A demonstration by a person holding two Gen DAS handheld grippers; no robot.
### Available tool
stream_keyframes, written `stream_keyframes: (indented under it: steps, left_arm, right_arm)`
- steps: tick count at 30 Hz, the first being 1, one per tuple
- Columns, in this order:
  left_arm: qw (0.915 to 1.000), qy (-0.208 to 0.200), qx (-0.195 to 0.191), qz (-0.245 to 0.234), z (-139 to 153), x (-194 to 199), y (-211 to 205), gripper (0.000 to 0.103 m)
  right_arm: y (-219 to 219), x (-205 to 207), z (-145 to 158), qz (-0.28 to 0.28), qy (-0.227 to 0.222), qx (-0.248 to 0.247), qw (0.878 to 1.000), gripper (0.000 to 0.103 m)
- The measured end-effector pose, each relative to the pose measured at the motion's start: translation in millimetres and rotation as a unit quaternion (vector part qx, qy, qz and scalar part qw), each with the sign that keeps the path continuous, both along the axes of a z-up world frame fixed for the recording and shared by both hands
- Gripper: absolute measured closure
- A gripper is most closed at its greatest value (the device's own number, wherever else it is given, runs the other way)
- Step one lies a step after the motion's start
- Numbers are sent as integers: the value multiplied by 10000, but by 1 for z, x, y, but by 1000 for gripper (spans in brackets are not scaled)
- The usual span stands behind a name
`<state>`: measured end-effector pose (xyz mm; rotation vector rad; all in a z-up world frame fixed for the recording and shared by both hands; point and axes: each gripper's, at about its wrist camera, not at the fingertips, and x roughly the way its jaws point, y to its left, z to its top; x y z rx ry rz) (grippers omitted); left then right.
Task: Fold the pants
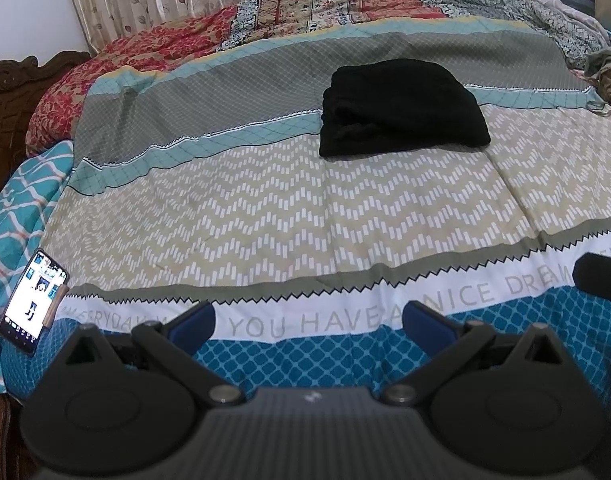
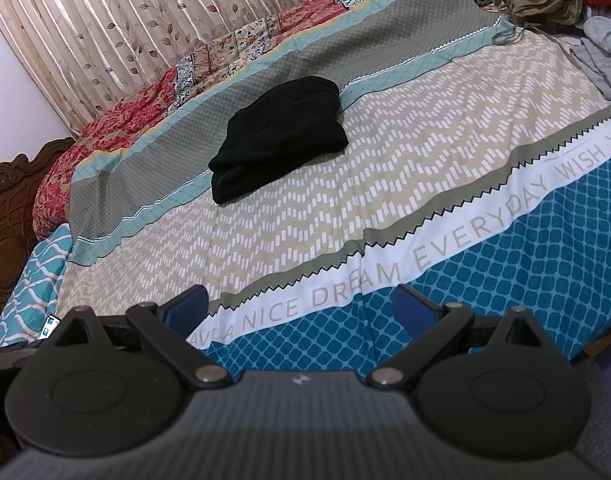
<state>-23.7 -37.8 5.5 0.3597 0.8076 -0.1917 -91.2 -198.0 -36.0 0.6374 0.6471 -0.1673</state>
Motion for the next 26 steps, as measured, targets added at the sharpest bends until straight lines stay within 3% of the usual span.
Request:
stream_keyframes:
  steps: [26]
  left_arm:
    - [9986, 489, -145, -123, -12, 2, -3, 0]
  right_arm:
    - [2, 0, -4, -21, 54, 57, 10000, 3]
